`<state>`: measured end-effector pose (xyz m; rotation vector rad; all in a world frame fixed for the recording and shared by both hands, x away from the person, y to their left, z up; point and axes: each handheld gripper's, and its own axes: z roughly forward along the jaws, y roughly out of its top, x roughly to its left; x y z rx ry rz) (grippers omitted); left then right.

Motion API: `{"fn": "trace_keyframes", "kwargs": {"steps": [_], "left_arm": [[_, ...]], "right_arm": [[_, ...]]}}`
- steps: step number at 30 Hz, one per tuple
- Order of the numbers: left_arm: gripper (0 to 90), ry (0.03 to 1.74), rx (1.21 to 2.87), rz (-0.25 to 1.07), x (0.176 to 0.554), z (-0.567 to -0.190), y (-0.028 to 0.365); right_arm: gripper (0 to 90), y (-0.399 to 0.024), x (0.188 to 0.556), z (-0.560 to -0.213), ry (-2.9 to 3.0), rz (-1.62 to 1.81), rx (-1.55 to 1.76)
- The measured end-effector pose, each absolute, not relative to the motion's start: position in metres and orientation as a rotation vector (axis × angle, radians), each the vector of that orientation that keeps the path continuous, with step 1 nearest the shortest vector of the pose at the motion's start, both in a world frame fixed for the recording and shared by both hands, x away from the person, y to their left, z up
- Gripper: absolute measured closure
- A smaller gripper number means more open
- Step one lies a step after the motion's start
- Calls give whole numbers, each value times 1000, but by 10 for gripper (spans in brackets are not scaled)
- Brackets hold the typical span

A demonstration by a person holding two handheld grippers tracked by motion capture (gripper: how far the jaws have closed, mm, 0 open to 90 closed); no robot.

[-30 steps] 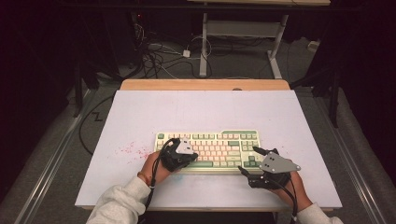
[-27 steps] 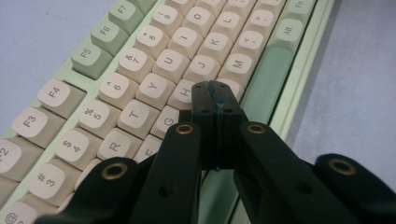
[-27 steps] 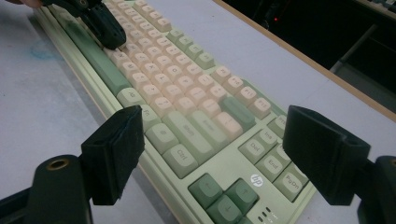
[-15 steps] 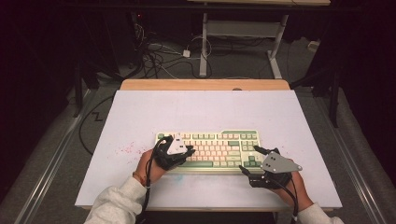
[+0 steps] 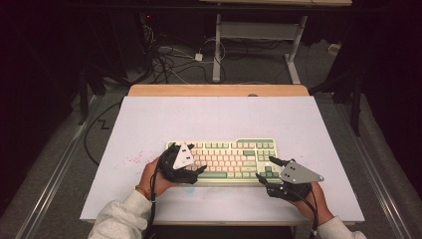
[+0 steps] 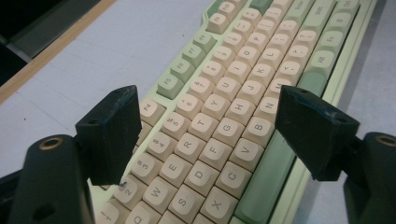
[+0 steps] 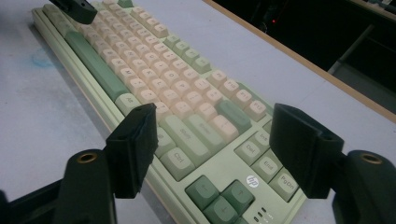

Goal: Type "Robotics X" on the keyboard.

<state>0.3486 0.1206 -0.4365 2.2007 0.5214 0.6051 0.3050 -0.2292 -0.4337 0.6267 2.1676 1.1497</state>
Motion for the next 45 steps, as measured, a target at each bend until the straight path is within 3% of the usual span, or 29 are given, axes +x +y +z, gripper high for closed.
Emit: {"fn": "trace_keyframes", "kwargs": {"steps": [2, 7, 10, 24, 45], "left_arm": [[163, 526, 2195, 613, 348, -437, 123], [155, 528, 2195, 637, 345, -438, 133], [155, 546, 2191, 652, 342, -439, 141], [155, 606, 2161, 748, 322, -446, 173], [155, 668, 2144, 702, 310, -456, 198]], "right_arm": [[476, -229, 305, -434, 2177, 1149, 622], [798, -228, 308, -432, 2230, 1147, 619], [900, -224, 312, -433, 2261, 1124, 635], [900, -198, 332, -431, 2316, 1090, 653], [900, -134, 369, -436, 2404, 1035, 621]]}}
